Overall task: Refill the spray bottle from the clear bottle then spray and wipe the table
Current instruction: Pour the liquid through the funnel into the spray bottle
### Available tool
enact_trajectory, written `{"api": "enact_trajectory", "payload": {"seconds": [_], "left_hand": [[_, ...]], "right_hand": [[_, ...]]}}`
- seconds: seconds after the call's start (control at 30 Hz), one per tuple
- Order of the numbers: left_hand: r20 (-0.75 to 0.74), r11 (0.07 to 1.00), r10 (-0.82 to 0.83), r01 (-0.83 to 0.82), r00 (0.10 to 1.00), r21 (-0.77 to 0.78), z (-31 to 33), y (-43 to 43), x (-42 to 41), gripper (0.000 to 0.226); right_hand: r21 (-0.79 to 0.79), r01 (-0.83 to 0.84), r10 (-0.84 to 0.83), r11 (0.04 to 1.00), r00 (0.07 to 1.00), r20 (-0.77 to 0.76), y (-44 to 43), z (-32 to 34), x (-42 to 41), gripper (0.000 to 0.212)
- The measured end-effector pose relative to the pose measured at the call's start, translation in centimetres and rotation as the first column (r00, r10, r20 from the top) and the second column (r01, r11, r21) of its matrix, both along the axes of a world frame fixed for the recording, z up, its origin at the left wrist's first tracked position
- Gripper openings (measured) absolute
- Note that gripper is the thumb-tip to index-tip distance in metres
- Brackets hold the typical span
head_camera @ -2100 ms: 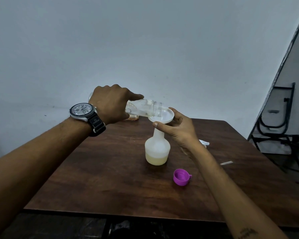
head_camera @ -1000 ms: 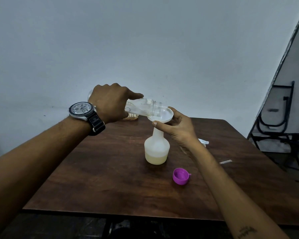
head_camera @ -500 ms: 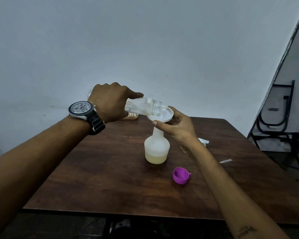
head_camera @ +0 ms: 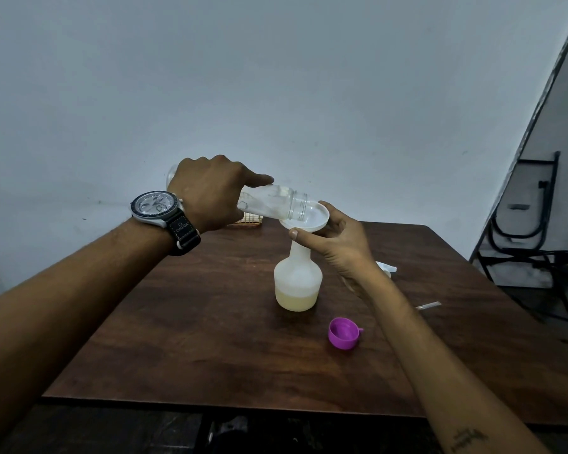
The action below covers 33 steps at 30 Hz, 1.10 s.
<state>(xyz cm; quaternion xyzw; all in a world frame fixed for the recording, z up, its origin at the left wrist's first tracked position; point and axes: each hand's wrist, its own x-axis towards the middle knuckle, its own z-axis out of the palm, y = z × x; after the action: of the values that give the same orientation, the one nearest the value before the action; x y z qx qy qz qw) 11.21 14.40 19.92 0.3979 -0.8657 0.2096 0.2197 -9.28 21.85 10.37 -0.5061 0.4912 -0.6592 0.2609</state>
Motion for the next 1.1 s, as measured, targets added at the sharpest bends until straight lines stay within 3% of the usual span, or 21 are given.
{"api": "enact_trajectory", "payload": {"seconds": [1.1], "left_hand": [[0.053,0.998,0.010,-0.007,0.999,-0.057,0.81,0.15,-0.66,0.066]], "right_hand": [[0.043,0.010,-0.010,0.999,1.000,-0.008,-0.45,-0.38,-0.73,0.045]]}}
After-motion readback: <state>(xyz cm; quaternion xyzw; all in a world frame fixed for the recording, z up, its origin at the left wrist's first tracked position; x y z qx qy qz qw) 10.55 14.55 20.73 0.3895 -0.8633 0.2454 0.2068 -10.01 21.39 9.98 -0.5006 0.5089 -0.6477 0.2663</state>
